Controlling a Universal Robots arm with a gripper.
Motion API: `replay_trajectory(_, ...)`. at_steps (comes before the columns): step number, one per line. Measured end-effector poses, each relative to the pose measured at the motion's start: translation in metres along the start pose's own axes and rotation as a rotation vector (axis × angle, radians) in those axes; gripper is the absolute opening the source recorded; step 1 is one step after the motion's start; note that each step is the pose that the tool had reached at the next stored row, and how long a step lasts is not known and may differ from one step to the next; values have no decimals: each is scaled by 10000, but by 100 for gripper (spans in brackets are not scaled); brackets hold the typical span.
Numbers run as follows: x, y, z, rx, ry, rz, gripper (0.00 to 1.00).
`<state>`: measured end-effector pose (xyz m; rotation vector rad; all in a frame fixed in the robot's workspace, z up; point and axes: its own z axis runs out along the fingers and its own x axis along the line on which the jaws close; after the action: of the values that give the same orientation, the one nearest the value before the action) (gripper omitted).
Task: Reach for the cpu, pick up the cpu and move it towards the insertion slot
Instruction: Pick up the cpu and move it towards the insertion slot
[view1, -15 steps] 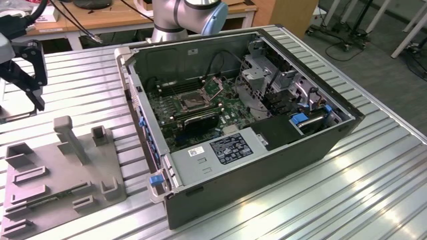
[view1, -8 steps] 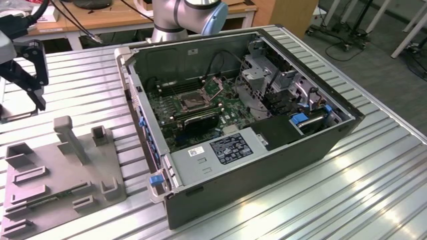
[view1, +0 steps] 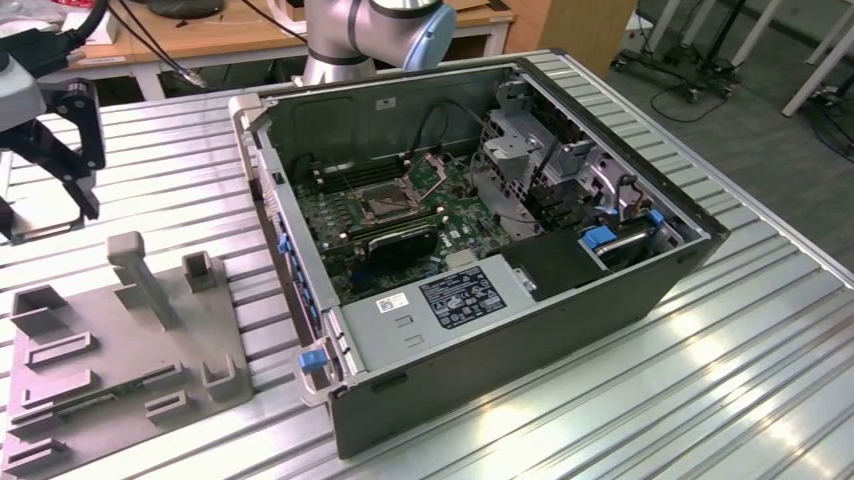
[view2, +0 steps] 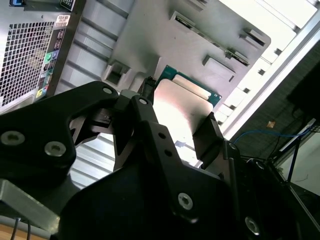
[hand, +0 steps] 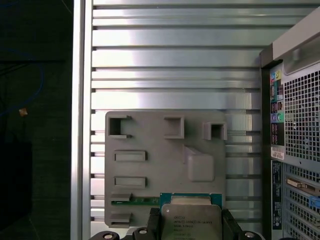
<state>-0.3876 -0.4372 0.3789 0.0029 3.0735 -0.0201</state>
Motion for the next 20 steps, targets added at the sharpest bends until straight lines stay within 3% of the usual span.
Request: replay_trajectory(20, -115, 4, 7, 0, 1, 0, 55)
